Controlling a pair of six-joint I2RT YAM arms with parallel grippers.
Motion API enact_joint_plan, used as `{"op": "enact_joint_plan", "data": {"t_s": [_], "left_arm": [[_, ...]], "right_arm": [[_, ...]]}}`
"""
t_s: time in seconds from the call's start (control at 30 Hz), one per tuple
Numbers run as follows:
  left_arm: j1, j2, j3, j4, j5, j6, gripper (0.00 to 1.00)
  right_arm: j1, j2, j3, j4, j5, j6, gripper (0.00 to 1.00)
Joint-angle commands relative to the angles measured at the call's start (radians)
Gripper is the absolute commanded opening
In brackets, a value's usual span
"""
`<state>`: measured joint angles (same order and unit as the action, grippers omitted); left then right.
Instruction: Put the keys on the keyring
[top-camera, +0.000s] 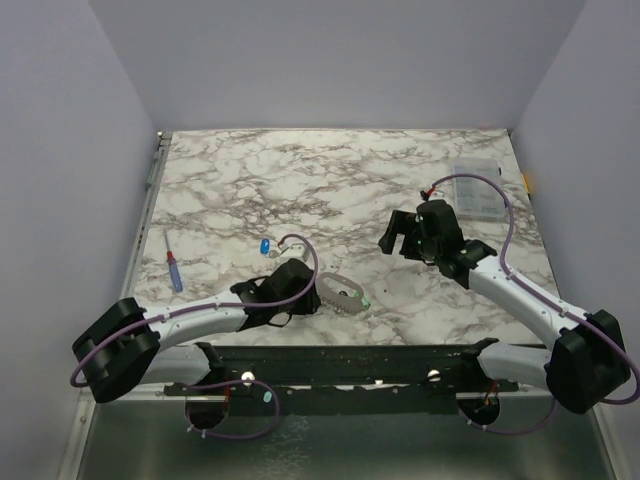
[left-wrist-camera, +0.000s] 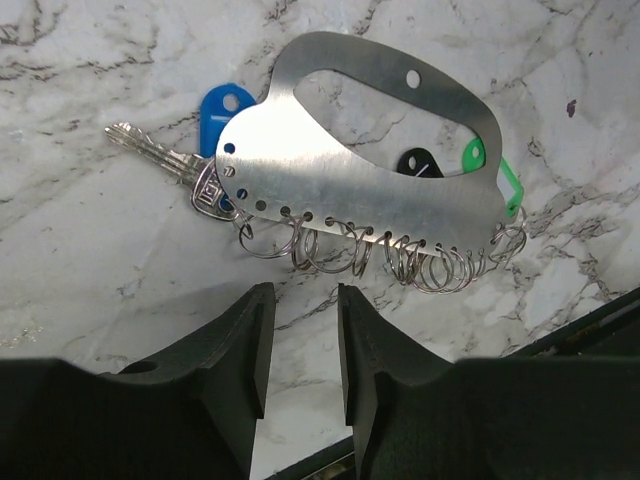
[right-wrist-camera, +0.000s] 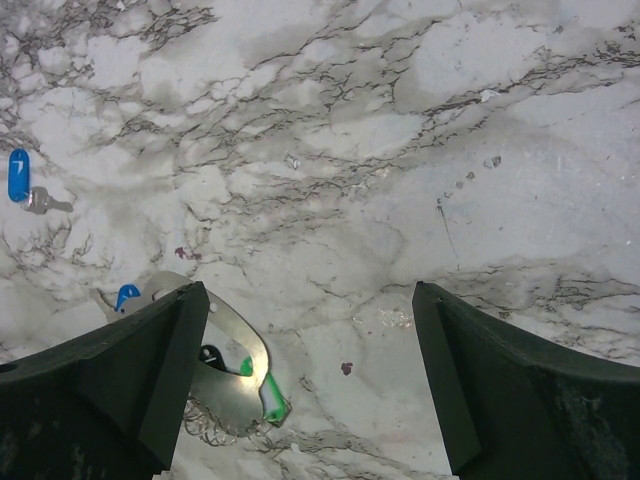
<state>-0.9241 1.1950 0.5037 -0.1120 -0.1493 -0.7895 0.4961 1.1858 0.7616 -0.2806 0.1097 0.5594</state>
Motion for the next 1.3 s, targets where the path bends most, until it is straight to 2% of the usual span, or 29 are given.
{"op": "enact_joint_plan", "data": {"t_s": [0.0, 0.23, 0.4, 0.6, 0.8, 0.97, 1.13, 1.27], "left_arm": [[-0.025, 0.048, -0.033, 0.067, -0.025, -0.053, 0.36], [-0.038, 0.097, -0.045, 0.136, -0.078, -0.067, 0.32], [-0.039, 0.091, -0.055, 0.152, -0.118, -0.068, 0.31], [-0.042, 0.075, -0.065, 0.184, -0.177, -0.06, 0.26], [-0.051, 0.033, -0.074, 0.22, -0.175, -0.027, 0.24], [-0.064, -0.011, -0.057, 0.185, -0.122, 0.123, 0.28], [-0.134, -0.034, -0.017, 0.088, -0.203, 0.312, 0.37], [-0.191, 0.004, -0.03, 0.1, -0.268, 0.403, 0.45]], "right_arm": [[0.002, 0.008, 0.001, 0.017, -0.02, -0.007, 0.94], [0.001, -0.005, 0.002, 0.003, -0.011, -0.01, 0.93], [0.001, -0.006, 0.0, 0.001, -0.005, -0.013, 0.93], [0.001, 0.0, 0.001, 0.006, -0.013, -0.013, 0.93], [0.002, 0.0, 0.003, 0.004, -0.012, -0.015, 0.93], [0.001, 0.007, 0.007, 0.004, -0.013, -0.017, 0.93], [0.001, 0.015, 0.017, -0.004, -0.002, -0.039, 0.93], [0.002, 0.025, 0.032, -0.02, 0.01, -0.052, 0.93]]}}
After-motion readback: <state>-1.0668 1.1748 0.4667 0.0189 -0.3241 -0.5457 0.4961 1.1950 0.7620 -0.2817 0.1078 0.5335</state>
